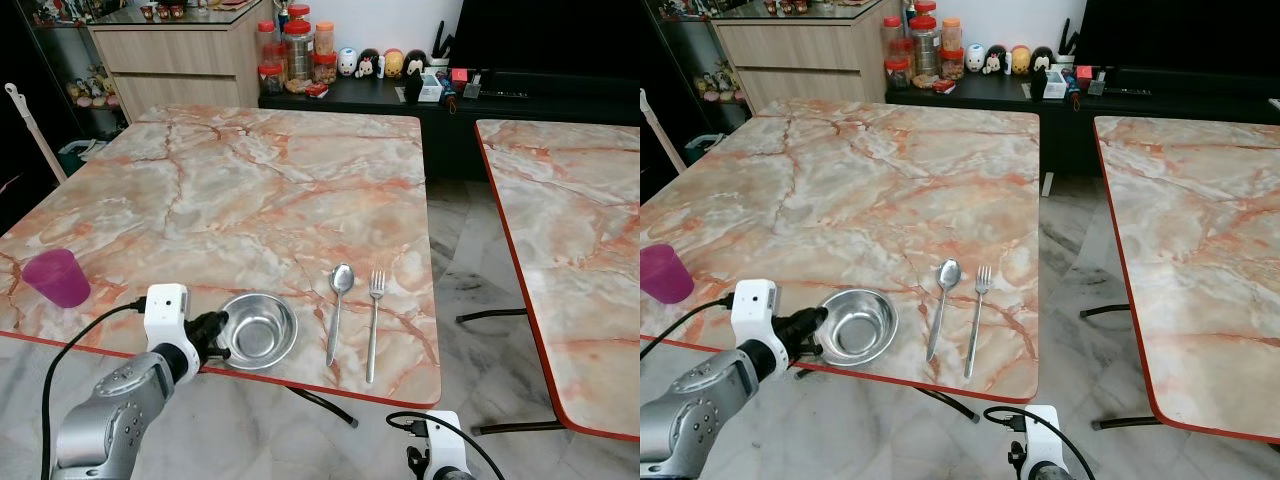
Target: Setting the table
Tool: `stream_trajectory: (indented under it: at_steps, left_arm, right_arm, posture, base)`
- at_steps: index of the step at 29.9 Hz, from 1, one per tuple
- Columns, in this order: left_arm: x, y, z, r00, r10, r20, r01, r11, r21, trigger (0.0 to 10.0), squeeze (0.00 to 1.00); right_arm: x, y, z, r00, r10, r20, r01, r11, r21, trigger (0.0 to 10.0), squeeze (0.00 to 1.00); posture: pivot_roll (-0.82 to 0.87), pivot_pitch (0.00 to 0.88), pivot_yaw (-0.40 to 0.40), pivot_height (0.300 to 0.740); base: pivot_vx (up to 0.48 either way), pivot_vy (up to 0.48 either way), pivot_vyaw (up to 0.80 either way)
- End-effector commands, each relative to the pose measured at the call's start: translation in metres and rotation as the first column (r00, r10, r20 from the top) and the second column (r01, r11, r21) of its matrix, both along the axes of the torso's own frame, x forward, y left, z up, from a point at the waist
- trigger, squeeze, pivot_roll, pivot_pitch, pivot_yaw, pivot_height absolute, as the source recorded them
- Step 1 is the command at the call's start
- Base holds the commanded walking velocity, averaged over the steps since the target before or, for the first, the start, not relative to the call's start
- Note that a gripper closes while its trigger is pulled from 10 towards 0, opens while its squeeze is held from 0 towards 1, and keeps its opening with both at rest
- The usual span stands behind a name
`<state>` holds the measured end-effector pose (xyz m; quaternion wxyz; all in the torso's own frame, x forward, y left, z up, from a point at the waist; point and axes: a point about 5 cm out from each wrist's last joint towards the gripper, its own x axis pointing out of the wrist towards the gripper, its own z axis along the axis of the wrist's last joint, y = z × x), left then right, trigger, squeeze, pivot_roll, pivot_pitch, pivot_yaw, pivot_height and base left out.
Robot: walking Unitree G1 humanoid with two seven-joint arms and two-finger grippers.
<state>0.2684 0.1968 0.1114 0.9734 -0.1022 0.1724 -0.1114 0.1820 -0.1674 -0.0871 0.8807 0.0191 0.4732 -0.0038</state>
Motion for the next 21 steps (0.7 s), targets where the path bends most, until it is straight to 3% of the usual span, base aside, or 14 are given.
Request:
stream_trajectory:
  at_steps: [1, 4, 6, 7, 11, 12, 14, 21]
  left_arm:
    - [0.003, 0.003, 0.008, 0.998, 0.030, 0.046, -0.029, 0.999, -0.020, 0.0, 0.00]
    - [0.006, 0.001, 0.020, 0.989, 0.069, 0.130, -0.048, 0.986, -0.163, 0.0, 0.00]
    - [0.006, 0.001, 0.022, 0.987, 0.072, 0.142, -0.046, 0.983, -0.179, 0.2, 0.00]
    - [0.008, 0.001, 0.028, 0.973, 0.131, 0.191, -0.081, 0.965, -0.251, 10.0, 0.00]
    - [0.012, 0.002, 0.034, 0.938, 0.266, 0.224, -0.149, 0.889, -0.434, 10.0, 0.00]
    - [0.012, 0.002, 0.034, 0.938, 0.266, 0.224, -0.149, 0.889, -0.434, 10.0, 0.00]
    - [0.014, -0.001, 0.034, 0.921, 0.327, 0.210, -0.176, 0.832, -0.526, 10.0, 0.00]
    - [0.019, -0.009, 0.036, 0.884, 0.421, 0.203, -0.221, 0.760, -0.611, 10.0, 0.00]
  right_arm:
    - [0.001, 0.001, 0.000, 1.000, 0.003, -0.005, -0.003, 1.000, 0.006, 10.0, 0.00]
    - [0.001, 0.001, 0.000, 1.000, 0.002, -0.004, -0.002, 1.000, 0.006, 10.0, 0.00]
    - [0.001, 0.001, 0.000, 1.000, 0.002, -0.004, -0.002, 1.000, 0.006, 10.0, 0.00]
    - [0.001, 0.001, 0.000, 1.000, 0.000, -0.004, 0.000, 1.000, 0.006, 10.0, 0.00]
    - [0.001, 0.000, 0.000, 1.000, 0.001, -0.003, -0.001, 1.000, 0.004, 10.0, 0.00]
    - [0.001, 0.000, 0.000, 1.000, 0.001, -0.003, -0.001, 1.000, 0.004, 10.0, 0.00]
    - [0.001, -0.001, 0.001, 1.000, 0.001, -0.003, -0.001, 1.000, 0.002, 10.0, 0.00]
    - [0.002, -0.002, 0.001, 1.000, 0.001, -0.001, -0.001, 1.000, -0.001, 10.0, 0.00]
  posture:
    - [0.09, 0.009, 0.020, 0.732]
    - [0.09, 0.009, 0.020, 0.732]
    - [0.09, 0.009, 0.020, 0.732]
    - [0.09, 0.005, 0.017, 0.732]
    - [0.09, 0.001, 0.012, 0.732]
    - [0.09, 0.001, 0.012, 0.732]
    - [0.08, 0.000, 0.008, 0.732]
    - [0.08, 0.000, 0.000, 0.732]
  base:
    - [0.000, 0.000, 0.00]
    - [0.000, 0.000, 0.00]
    - [0.000, 0.000, 0.00]
    - [0.000, 0.000, 0.00]
    - [0.000, 0.000, 0.00]
    - [0.000, 0.000, 0.00]
    - [0.000, 0.000, 0.00]
    - [0.000, 0.000, 0.00]
